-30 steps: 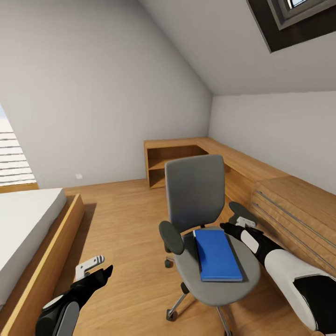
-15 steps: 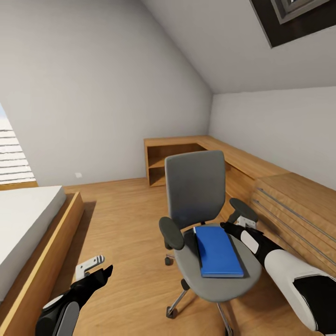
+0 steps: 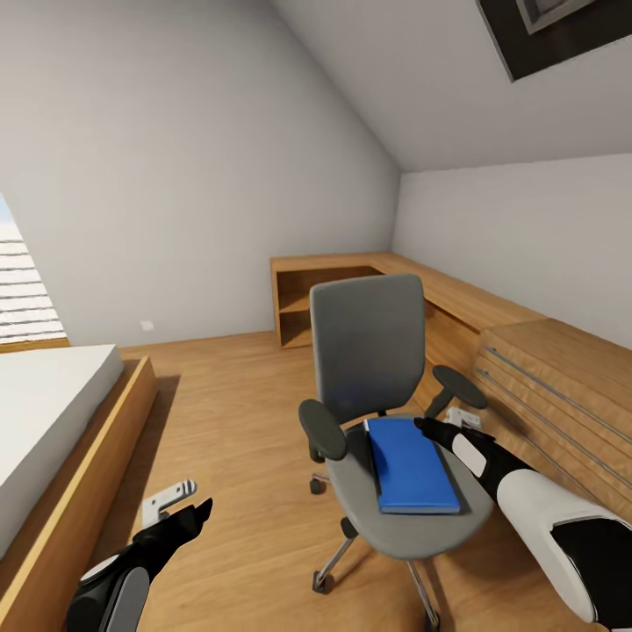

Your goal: In the bedroom, organize the workspace by keeping the computer under the desk, ensuring the monitor is on the desk, placing the keyboard on the desk next to the monitor, placing the mouse on the desk next to the keyboard, moving the folder from the swivel chair onto the desk next to the mouse, stacking the notebook on top of the folder with the pen on top of the notebook, and positioning the swivel chair next to the desk.

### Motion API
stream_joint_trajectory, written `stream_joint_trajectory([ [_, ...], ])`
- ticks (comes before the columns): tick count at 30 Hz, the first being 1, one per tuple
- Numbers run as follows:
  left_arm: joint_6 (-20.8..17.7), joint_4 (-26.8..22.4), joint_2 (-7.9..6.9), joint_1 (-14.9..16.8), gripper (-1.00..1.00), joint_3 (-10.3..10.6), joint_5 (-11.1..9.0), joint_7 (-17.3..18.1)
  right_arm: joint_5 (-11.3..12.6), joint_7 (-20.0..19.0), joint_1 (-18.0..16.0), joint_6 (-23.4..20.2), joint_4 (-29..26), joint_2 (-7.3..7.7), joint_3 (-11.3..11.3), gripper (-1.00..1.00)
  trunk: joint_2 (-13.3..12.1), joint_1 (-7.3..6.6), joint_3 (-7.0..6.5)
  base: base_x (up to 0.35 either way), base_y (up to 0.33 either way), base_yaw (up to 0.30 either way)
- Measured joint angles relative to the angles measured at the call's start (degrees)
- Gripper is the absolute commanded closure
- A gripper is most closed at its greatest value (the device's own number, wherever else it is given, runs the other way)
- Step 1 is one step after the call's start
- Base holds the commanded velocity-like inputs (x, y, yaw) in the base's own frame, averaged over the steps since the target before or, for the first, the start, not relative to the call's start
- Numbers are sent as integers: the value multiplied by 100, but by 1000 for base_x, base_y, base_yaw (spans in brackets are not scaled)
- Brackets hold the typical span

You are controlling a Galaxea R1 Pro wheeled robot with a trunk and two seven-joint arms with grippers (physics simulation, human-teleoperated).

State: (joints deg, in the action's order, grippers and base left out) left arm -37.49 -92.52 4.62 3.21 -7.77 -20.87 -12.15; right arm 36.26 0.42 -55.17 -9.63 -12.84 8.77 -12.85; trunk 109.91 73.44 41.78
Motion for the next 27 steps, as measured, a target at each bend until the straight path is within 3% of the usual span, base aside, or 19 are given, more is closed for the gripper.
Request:
stream_joint_trajectory([
  [3, 0, 1, 0, 0, -100, 0, -3, 0, -1, -1, 0, 3, 0, 4, 3, -100, 120, 66, 54, 0, 0, 0],
  [9, -13, 58, -5, 0, -100, 0, 1, -2, -3, -2, 0, 9, 0, 1, -1, -100, 122, 66, 54, 23, 0, 0],
  [19, -14, 75, -9, 0, -100, 0, 12, 0, -17, 6, 0, 9, -17, -3, -2, -100, 122, 63, 54, 297, 0, 0],
  [27, -14, 23, 4, 0, -100, 0, -14, 0, -17, 6, 0, 18, -18, 13, -1, -100, 160, 88, 72, 78, 0, 0],
])
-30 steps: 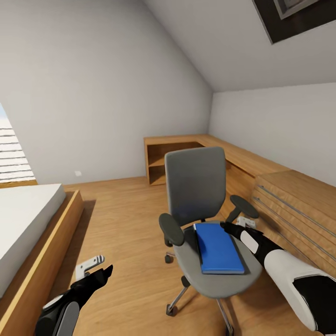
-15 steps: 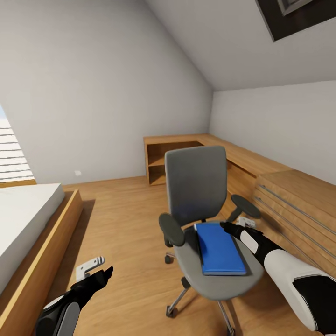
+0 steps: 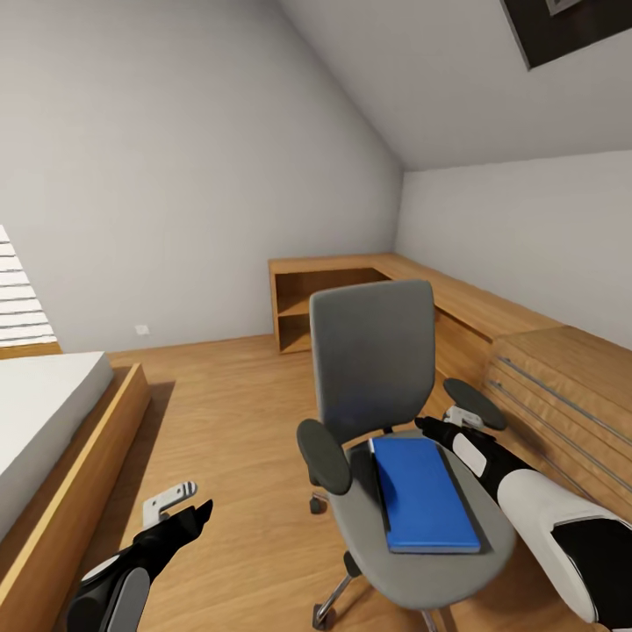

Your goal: In the bedroom, organize the workspace by keeping the computer under the desk, ensuring the monitor is on the desk, placing the keyboard on the desk next to the monitor, placing the mouse on the desk next to the keyboard, moving the folder from the swivel chair onto the desk next to the mouse, stacking the notebook on top of the folder with the pen on top of the notebook, and positioning the swivel chair next to the desk.

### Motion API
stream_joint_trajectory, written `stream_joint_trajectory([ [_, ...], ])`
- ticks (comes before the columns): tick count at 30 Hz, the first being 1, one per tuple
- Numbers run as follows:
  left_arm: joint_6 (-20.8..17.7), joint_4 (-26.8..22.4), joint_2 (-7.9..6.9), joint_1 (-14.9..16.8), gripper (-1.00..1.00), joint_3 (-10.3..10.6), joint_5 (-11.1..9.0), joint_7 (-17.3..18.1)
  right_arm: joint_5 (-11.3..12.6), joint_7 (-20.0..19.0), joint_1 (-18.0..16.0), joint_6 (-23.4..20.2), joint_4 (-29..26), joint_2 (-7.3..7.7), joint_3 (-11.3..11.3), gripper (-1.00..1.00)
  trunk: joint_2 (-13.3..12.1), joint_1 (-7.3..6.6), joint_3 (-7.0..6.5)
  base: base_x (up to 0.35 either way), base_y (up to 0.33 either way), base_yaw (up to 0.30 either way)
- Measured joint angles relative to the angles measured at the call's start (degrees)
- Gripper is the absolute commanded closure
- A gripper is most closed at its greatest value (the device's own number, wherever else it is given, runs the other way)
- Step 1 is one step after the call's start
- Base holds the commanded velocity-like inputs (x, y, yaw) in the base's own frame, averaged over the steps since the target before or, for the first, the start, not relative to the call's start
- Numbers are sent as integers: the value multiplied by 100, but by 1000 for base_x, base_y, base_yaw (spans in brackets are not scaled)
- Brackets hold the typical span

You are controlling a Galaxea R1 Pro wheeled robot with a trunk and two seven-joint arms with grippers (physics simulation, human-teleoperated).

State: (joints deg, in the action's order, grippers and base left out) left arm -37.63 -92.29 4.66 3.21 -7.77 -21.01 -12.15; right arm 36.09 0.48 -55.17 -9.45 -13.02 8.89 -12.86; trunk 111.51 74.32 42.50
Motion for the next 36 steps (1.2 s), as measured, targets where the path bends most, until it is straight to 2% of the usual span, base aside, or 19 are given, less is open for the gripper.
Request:
stream_joint_trajectory([
  [4, 7, -15, 4, 0, -100, 0, -1, 0, 0, -2, 4, 12, 2, 1, 0, -100, 160, 88, 72, 2, 0, 0],
  [11, 24, -18, 5, 0, -100, 0, 0, -8, -13, 6, 8, 337, 16, -1, 2, -100, 441, 242, 198, 0, 0, 0],
  [36, 26, -19, 5, 0, -100, 0, 1, -9, -15, 8, 9, 413, 18, 5, 2, -100, 1444, 791, 646, 0, 0, 0],
])
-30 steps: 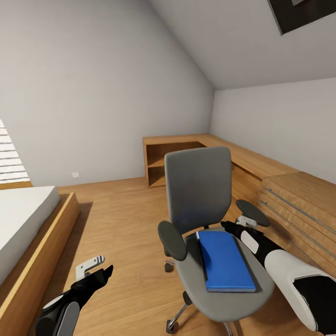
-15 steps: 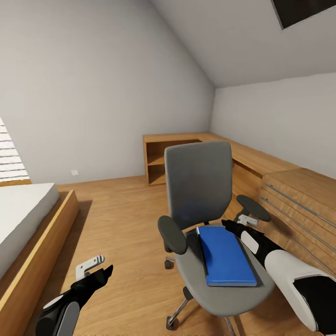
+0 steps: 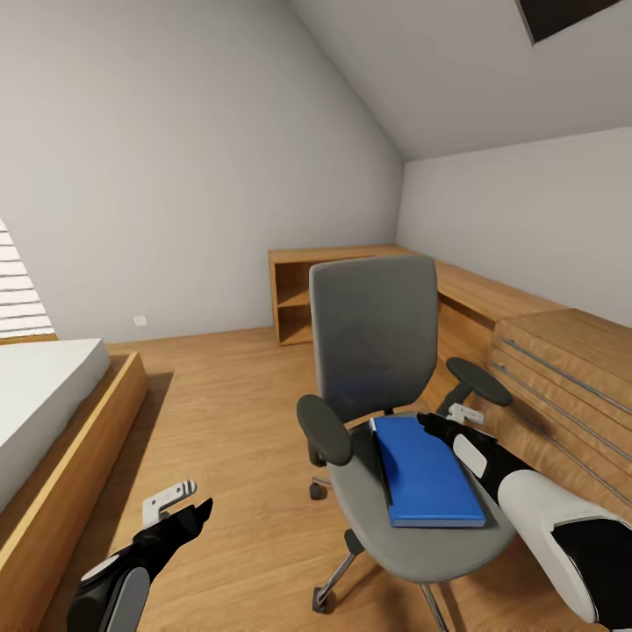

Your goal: In the bedroom, organize the workspace by keeping the computer under the desk, ensuring the monitor is on the desk, placing the keyboard on the desk next to the monitor, placing the mouse on the desk next to the keyboard, moving the folder from the swivel chair onto the desk next to the mouse, stacking the notebook on top of the folder with the pen on top of the notebook, and positioning the swivel chair next to the desk.

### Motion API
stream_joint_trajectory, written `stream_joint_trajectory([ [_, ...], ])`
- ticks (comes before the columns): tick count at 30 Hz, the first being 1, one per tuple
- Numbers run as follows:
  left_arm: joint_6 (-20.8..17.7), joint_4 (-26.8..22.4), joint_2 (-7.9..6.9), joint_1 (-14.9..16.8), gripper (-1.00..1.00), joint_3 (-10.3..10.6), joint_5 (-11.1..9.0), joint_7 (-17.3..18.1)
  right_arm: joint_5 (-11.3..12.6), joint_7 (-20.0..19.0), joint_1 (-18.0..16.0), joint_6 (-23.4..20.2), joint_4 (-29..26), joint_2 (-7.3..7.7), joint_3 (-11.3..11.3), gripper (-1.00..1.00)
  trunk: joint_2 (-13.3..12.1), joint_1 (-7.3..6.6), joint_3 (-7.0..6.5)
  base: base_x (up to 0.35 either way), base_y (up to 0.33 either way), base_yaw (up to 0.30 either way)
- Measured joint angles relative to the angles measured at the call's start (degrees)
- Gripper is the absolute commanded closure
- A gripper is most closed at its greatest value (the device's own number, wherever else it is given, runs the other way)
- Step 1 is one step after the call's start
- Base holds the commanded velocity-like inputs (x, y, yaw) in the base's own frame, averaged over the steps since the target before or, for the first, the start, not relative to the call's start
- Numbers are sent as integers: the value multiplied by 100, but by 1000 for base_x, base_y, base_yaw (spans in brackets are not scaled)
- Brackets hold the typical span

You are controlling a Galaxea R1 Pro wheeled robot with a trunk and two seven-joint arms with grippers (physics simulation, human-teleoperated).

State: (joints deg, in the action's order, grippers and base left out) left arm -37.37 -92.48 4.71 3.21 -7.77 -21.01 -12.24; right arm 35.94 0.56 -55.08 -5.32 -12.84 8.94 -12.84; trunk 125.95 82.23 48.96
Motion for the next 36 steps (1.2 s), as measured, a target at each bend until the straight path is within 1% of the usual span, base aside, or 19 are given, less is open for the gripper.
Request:
stream_joint_trajectory([
  [19, 0, 0, 0, 0, -100, 0, 0, 0, 0, 9, 0, -23, 0, 2, -4, -100, 762, 417, 341, 0, 0, 0],
  [25, 0, 0, 0, 0, -100, 0, 0, 0, 0, 15, -1, -25, 0, 4, -7, -100, 764, 418, 342, 0, 0, 0],
  [29, 0, 0, 0, 0, -100, 0, 0, 0, -27, 12, -7, -34, -29, 3, -3, -100, 924, 504, 411, 0, 0, 0],
  [36, -7, 1, 0, 0, -100, 0, 0, 0, -24, 12, -6, -42, -35, 6, -7, -100, 925, 505, 412, 0, 0, 0],
])
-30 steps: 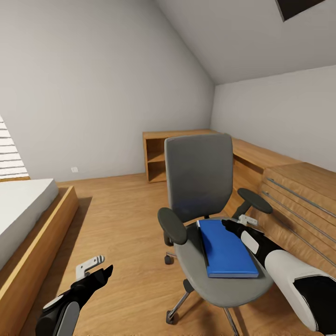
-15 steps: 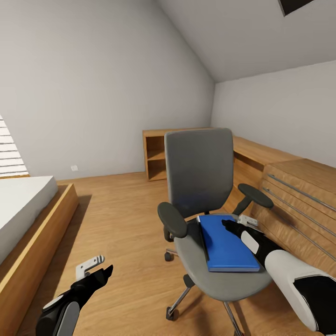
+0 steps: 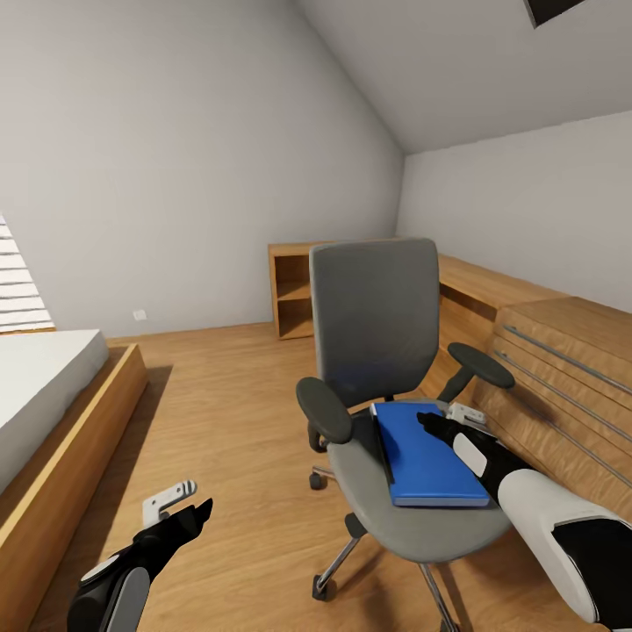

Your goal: In the bedroom, organize the workspace by keeping the computer under the desk, ensuring the monitor is on the desk, placing the keyboard on the desk next to the monitor, placing the mouse on the desk next to the keyboard, moving the folder from the swivel chair onto the desk next to the mouse, stacking the notebook on top of the folder with the pen on top of the notebook, and positioning the swivel chair next to the desk.

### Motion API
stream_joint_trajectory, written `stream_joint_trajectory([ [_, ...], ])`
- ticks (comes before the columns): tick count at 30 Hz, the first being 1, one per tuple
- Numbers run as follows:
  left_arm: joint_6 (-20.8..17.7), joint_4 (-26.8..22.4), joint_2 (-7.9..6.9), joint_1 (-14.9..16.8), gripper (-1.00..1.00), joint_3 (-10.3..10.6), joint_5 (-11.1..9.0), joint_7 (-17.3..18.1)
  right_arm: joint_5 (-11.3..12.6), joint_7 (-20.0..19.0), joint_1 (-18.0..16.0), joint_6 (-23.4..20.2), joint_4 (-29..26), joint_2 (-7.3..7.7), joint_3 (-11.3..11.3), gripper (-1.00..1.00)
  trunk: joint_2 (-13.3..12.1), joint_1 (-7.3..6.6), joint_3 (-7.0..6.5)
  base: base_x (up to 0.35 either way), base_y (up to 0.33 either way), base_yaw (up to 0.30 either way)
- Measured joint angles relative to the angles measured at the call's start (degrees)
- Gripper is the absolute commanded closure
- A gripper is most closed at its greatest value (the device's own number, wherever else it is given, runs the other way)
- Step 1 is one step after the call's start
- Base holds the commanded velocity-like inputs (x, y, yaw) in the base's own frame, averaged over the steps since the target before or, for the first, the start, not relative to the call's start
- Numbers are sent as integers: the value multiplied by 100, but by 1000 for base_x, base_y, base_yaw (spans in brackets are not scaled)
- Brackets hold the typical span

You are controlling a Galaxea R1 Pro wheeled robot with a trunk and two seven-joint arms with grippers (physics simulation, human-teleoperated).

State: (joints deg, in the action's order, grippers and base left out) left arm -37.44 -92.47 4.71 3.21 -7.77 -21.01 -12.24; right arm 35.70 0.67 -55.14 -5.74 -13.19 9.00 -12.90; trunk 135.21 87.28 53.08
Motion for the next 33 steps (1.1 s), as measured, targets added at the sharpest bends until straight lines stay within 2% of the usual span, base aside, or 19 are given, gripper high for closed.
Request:
stream_joint_trajectory([
  [12, -18, 37, -14, 0, -100, 0, 19, 8, 5, 4, 0, -1, -2, 0, -6, -100, 0, 0, 0, -1, 0, 0],
  [33, -1, 50, -17, 0, -100, 0, 27, 9, -2, 31, 0, -3, -36, 1, 41, -100, -1, 3, 0, -154, 0, 0],
])
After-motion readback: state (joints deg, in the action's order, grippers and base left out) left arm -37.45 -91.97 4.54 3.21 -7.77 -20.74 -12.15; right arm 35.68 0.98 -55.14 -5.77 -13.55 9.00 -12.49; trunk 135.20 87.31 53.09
